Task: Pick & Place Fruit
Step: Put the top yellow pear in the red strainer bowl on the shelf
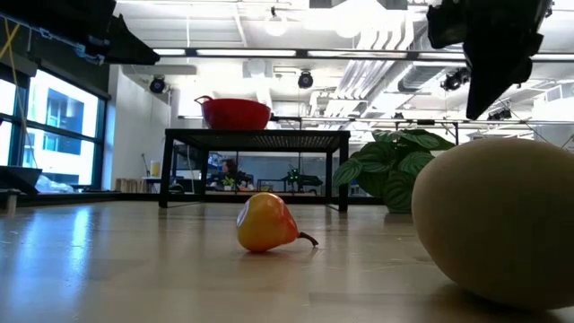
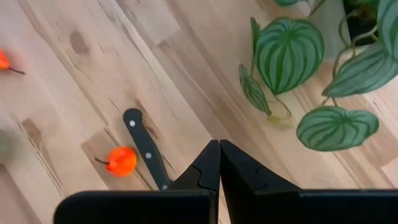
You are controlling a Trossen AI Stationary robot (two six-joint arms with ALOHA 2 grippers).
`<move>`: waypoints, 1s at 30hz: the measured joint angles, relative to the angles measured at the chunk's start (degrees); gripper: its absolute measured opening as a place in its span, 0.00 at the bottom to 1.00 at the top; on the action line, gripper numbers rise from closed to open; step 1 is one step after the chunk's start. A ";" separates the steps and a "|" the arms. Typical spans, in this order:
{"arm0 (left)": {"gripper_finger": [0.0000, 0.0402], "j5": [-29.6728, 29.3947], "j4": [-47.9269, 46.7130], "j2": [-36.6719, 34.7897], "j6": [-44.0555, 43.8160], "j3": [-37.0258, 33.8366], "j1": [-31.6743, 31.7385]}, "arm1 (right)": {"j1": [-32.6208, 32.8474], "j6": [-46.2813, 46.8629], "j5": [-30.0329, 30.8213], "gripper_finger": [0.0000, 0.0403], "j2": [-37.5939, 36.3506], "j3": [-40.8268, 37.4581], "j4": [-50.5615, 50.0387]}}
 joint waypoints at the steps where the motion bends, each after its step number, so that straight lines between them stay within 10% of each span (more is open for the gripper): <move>1: 0.44 -0.02 -0.55 -0.02 -0.06 0.00 0.00 | 0.15 0.20 -0.01 0.01 0.00 -0.02 -0.30; 30: 0.44 0.00 -1.11 -0.02 -1.41 0.00 0.00 | 3.45 1.35 -11.94 0.01 0.02 -0.02 -2.37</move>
